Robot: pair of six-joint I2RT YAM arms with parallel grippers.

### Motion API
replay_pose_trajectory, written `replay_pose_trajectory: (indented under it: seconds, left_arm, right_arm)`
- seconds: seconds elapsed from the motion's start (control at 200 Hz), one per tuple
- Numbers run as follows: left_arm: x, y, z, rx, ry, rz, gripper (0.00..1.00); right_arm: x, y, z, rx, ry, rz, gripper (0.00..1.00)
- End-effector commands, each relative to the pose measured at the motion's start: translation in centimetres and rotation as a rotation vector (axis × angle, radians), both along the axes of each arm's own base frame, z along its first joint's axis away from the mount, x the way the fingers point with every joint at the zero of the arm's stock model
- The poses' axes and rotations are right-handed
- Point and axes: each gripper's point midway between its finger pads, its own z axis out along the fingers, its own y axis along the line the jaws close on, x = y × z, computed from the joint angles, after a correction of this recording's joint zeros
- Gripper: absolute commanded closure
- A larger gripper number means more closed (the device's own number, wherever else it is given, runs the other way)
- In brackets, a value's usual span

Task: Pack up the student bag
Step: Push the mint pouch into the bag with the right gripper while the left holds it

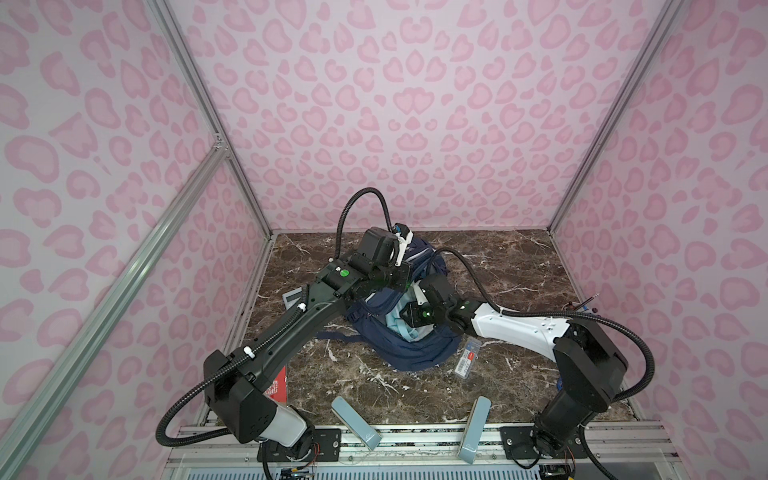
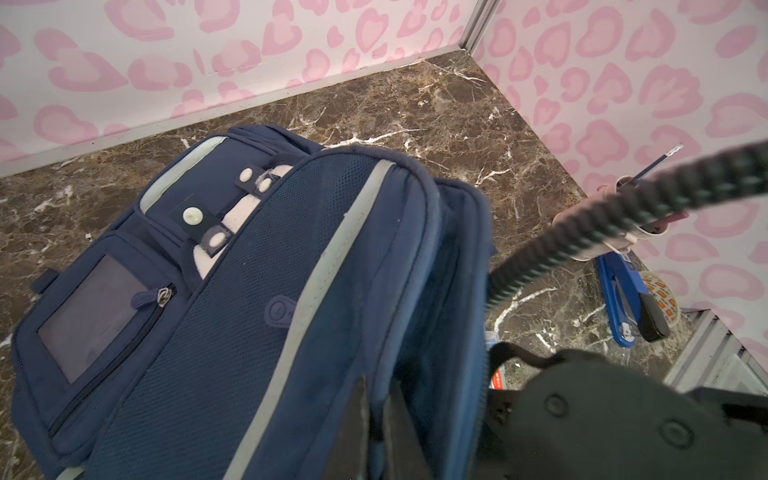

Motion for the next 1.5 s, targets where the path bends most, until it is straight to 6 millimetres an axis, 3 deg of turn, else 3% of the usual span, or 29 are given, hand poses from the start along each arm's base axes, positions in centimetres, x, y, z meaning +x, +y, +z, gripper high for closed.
replay_pose_trajectory:
  seconds: [0.0,0.165,0.245,0.43,0.505,0.595,0.725,0.895,0.975,1.085,1.155,1.36,1.39,1.495]
  left_arm:
    - [-0.2,-1.2,2.4,-0.091,-0.061,-0.055,0.96]
    - [0.2,-0.8,1.9,-0.076,-0.06,-0.036,0.96]
    - [0.3,-1.2,2.0,-0.09,-0.055,-0.048,0.97]
    - [0.7,-1.7,2.7,-0.101,-0.067,-0.067,0.96]
    - [1.0,-1.8,3.1,-0.12,-0.063,-0.077,0.96]
    - [0.8,-2.1,3.8,-0.139,-0.062,-0.099,0.96]
    - [0.1,-2.4,5.3,-0.164,-0.077,-0.144,0.97]
    - [-0.7,-2.1,6.6,-0.192,-0.087,-0.163,0.96]
    - [-0.9,-1.9,6.8,-0.201,-0.087,-0.167,0.96]
    - [-0.8,-1.4,6.6,-0.21,-0.082,-0.153,0.96]
    - [-0.7,-1.2,5.9,-0.206,-0.071,-0.144,0.97]
    - [1.2,0.8,2.7,-0.115,-0.07,-0.011,0.96]
    - [1.4,0.9,2.1,-0.101,-0.066,-0.002,0.96]
    - [1.9,0.7,0.1,-0.076,-0.029,0.011,0.97]
  right_arm:
    - [2.3,-0.4,1.1,0.035,-0.084,-0.128,0.4]
    - [-0.9,-4.0,0.5,0.002,-0.112,-0.181,0.35]
    - [-2.5,-4.1,0.4,0.03,-0.137,-0.155,0.43]
    - [-2.9,-1.0,-0.2,0.147,-0.172,-0.057,0.93]
    - [-2.7,0.7,0.9,0.188,-0.235,-0.024,1.0]
    - [-2.8,3.7,2.1,0.245,-0.282,0.075,1.0]
    - [-1.4,6.4,1.8,0.276,-0.282,0.125,1.0]
    - [3.2,5.8,-0.6,0.308,-0.199,-0.059,1.0]
    - [4.6,6.6,-1.2,0.358,-0.188,-0.096,1.0]
    - [5.1,8.2,-1.2,0.399,-0.175,-0.107,0.81]
    - [4.8,8.2,-1.0,0.412,-0.175,-0.111,0.7]
    - [1.8,4.3,-0.6,0.327,-0.135,-0.135,0.32]
    - [1.2,3.7,-0.8,0.3,-0.121,-0.131,0.19]
    - [-0.8,1.5,-1.2,0.207,-0.102,-0.138,0.14]
